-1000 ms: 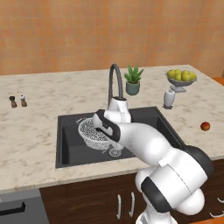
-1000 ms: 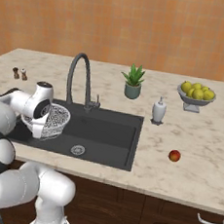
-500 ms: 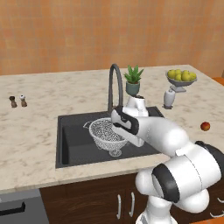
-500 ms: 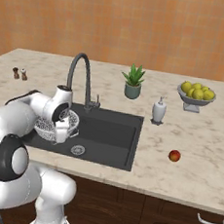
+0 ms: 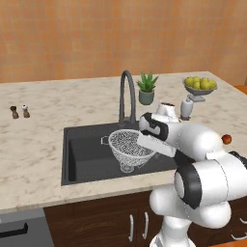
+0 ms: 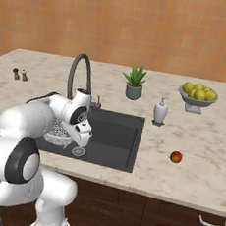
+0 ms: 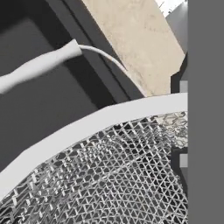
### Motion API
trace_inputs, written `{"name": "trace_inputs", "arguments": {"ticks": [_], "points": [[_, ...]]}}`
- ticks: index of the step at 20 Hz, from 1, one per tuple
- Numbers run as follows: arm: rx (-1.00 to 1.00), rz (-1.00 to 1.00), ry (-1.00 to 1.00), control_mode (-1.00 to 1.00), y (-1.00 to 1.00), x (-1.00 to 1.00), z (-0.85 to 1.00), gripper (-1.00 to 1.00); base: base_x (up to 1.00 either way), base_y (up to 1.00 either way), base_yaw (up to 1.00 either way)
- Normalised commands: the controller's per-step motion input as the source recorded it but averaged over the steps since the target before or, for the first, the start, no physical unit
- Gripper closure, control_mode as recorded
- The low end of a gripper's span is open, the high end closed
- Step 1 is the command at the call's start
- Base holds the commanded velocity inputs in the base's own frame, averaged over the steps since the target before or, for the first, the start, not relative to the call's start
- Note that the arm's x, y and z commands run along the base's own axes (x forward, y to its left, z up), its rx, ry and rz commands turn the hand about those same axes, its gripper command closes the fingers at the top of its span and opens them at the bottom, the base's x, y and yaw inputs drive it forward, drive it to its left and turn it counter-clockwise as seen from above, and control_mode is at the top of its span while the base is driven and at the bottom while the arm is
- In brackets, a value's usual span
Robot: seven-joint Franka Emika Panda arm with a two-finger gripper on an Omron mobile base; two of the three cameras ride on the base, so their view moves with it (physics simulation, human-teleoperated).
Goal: Put the colander in the sink, put the apple in the colander, and turn on the sink faucet and pour water over the colander.
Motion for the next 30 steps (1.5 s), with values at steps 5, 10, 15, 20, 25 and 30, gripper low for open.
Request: {"name": "trace_inputs", "arguments": {"ticks": [5,10,15,20,25,30], "points": [[0.00,0.16,-0.01,-1.00,-0.53,0.06,-0.33,1.00,0.00,0.00,0.00],[0.00,0.12,0.00,-1.00,-0.30,0.11,-0.44,1.00,0.00,0.00,0.00],[0.00,0.05,-0.01,-1.00,-0.09,0.07,-0.54,1.00,0.00,0.00,0.00],[-0.01,0.00,-0.07,-1.00,0.00,0.15,-0.52,1.00,0.00,0.00,0.00],[-0.03,0.00,-0.10,-1.00,0.05,0.12,-0.50,1.00,0.00,0.00,0.00],[-0.03,0.00,-0.07,-1.00,0.08,0.23,-0.44,1.00,0.00,0.00,0.00]]}}
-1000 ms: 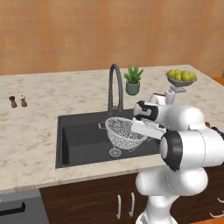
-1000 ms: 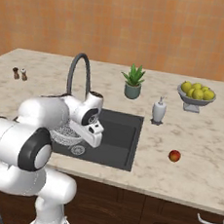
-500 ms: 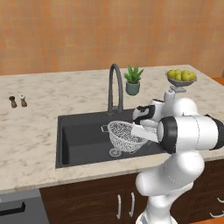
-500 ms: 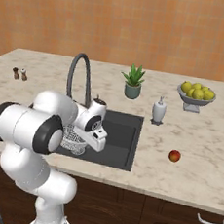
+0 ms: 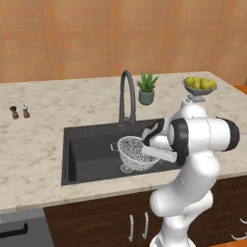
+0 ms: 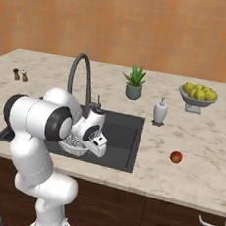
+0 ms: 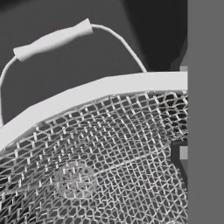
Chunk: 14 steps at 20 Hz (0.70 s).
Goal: Put the colander in the sink, put the apple in the colander, and turn on the sink faucet and pour water over the colander.
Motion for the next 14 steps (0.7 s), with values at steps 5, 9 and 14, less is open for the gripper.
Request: {"name": "trace_inputs", "arguments": {"ticks": [5,9,14], "points": [[-0.01,0.00,0.00,-1.00,0.20,0.27,-0.38,1.00,0.00,0.00,0.00],[-0.03,0.01,0.00,-1.00,0.21,0.10,-0.31,1.00,0.00,0.00,0.00],[-0.06,0.02,0.00,-1.00,0.01,0.00,-0.29,1.00,0.00,0.00,0.00]]}}
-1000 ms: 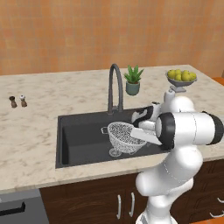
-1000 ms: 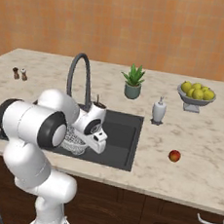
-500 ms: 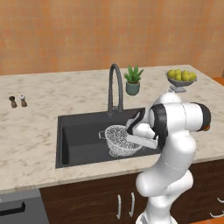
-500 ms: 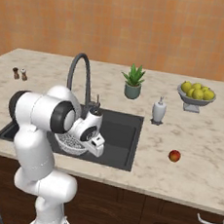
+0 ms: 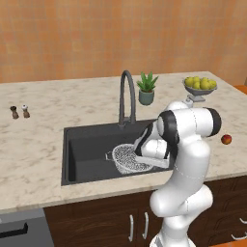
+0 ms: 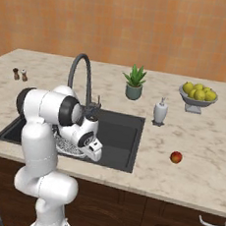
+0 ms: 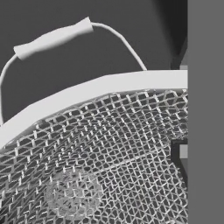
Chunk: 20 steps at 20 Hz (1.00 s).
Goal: Put the colander in the sink, put the apple in the colander, and turn on the sink faucet and pour water over the colander.
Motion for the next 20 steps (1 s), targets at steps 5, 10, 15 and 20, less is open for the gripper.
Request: {"name": "trace_inputs", "arguments": {"ticks": [5,10,15,20], "points": [[-0.04,0.05,0.00,-1.00,0.00,0.02,-0.27,1.00,0.00,0.00,0.00],[0.00,0.07,0.00,-1.00,0.00,0.01,-0.22,1.00,0.00,0.00,0.00],[0.00,0.05,0.00,-1.00,0.04,0.00,-0.15,1.00,0.00,0.00,0.00],[0.00,0.04,0.00,-1.00,0.05,-0.02,0.00,-1.00,0.00,0.00,0.00]]}}
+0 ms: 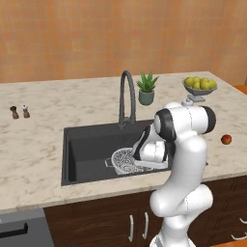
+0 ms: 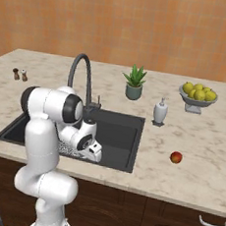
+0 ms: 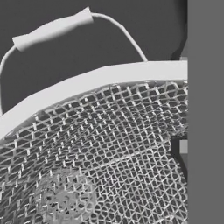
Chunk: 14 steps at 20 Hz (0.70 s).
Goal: Put the colander in the sink, put the apple in the colander, and turn on the sink faucet and pour water over the colander.
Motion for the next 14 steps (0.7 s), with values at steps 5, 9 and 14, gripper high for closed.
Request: {"name": "trace_inputs", "arguments": {"ticks": [5,9,14], "points": [[0.03,0.01,-0.06,-1.00,-0.20,-0.24,0.69,-1.00,0.00,0.00,0.00],[0.08,0.00,-0.06,-1.00,-0.37,-0.14,1.00,-1.00,0.00,0.00,0.00],[0.11,0.00,-0.01,-1.00,-0.50,-0.02,1.00,-1.00,0.00,0.00,0.00]]}}
